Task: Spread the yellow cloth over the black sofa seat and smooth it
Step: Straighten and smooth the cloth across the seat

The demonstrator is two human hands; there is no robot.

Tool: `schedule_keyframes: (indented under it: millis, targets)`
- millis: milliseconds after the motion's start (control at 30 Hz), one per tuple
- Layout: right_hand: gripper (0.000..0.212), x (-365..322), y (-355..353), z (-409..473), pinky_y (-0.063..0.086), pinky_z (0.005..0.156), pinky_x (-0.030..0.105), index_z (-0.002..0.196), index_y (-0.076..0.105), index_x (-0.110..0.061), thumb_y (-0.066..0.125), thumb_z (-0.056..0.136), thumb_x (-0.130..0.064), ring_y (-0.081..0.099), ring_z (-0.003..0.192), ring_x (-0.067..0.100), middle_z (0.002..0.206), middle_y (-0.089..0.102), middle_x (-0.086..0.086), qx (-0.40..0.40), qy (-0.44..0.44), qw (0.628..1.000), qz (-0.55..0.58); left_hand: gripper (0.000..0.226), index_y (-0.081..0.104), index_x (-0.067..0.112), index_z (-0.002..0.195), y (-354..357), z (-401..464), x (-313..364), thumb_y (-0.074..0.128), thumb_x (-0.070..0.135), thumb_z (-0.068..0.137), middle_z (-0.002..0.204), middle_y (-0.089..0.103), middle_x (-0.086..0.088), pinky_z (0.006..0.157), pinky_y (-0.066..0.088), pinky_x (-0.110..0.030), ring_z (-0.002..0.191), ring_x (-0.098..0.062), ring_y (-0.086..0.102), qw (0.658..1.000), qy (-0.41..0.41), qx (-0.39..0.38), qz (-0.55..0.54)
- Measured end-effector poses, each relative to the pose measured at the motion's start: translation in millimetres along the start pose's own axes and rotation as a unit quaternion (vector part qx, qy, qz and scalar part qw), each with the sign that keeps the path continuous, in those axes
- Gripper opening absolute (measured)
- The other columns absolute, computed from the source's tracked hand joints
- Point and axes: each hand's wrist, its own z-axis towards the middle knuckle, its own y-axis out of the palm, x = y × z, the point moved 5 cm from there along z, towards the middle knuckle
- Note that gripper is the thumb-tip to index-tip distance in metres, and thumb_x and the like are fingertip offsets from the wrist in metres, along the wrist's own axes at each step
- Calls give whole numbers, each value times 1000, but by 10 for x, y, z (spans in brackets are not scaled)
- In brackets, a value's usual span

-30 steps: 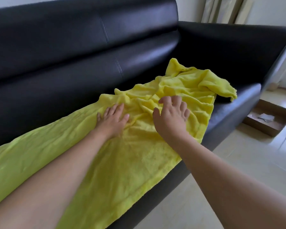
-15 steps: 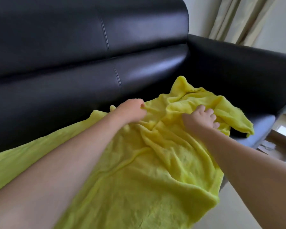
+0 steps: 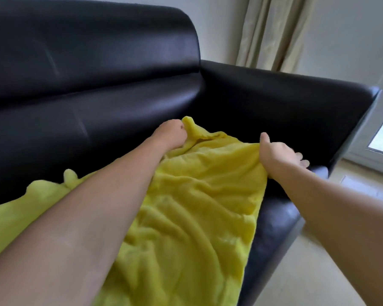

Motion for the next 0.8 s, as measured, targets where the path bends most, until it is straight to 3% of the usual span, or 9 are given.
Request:
schedule_keyframes:
  millis: [100, 167, 233, 333, 400, 500, 600, 700, 800]
  targets:
    - [47, -86, 29, 233, 45, 97, 41, 116, 64, -6, 44, 89, -39, 58, 109, 36, 115, 63, 15, -89, -35, 995, -27, 17, 57, 11, 88, 137, 319, 306, 40, 15, 88, 94, 59, -5, 72, 45, -36, 91, -28, 55, 999, 27, 4, -32]
    - [31, -168, 52, 305, 51, 92, 40, 104, 68, -8, 51, 89, -30, 64, 99, 32, 106, 68, 14, -211, -71, 972, -73, 36, 56, 17, 119, 261, 549, 526, 44, 17, 84, 123, 54, -6, 91, 44, -41, 114, -29, 48, 997, 60, -8, 47]
    - [27, -225, 21, 338, 53, 91, 39, 99, 69, -10, 58, 91, -33, 67, 92, 28, 101, 71, 10, -306, -70, 946, -79, 70, 36, 29, 145, 470, 784, 662, 49, 26, 76, 150, 33, -3, 110, 31, -47, 137, -31, 28, 978, 59, -101, 173]
    - [32, -277, 45, 356, 55, 86, 40, 108, 68, -8, 63, 88, -33, 68, 96, 29, 105, 71, 12, -361, -99, 914, -158, 88, 40, 30, 144, 666, 889, 622, 64, 38, 59, 146, 41, -6, 101, 44, -48, 129, -35, 45, 887, -69, -356, 287]
    - [33, -335, 113, 280, 53, 90, 40, 117, 62, -5, 55, 95, -28, 64, 103, 29, 114, 66, 13, -377, -140, 891, -211, 66, 51, 23, 133, 647, 816, 591, 66, 36, 70, 133, 53, -6, 88, 47, -39, 119, -32, 54, 833, -100, -397, 372]
    - [24, -505, 37, 359, 53, 91, 39, 110, 63, -4, 55, 94, -19, 64, 96, 28, 98, 64, 12, -341, -157, 912, -168, 28, 58, 23, 114, 406, 901, 824, 50, 27, 88, 118, 61, -2, 94, 36, -40, 114, -28, 55, 866, 58, -155, 471]
    - [13, -706, -457, 628, 47, 65, 34, 100, 59, -9, 49, 90, -11, 57, 75, 25, 82, 58, 6, -107, -215, 958, -158, 29, 53, 17, 117, -45, 953, 1035, 39, 12, 92, 121, 60, -8, 90, 36, -42, 113, -31, 52, 903, 117, 72, 406]
    - [39, -901, -1068, 636, 36, 57, 37, 132, 41, -5, 44, 93, -3, 53, 72, 29, 89, 60, 10, 104, -289, 940, -149, 31, 53, 13, 121, -669, 877, 1153, 38, 7, 94, 122, 53, -14, 88, 37, -46, 111, -35, 49, 913, 115, 194, 339]
    - [51, -1120, -1418, 335, 29, 46, 32, 140, 29, -6, 45, 92, -1, 44, 56, 24, 76, 51, 7, 183, -361, 886, -228, 27, 54, 12, 119, -1312, 720, 1121, 42, 10, 94, 123, 52, -16, 90, 38, -48, 111, -36, 47, 922, 108, 234, 290]
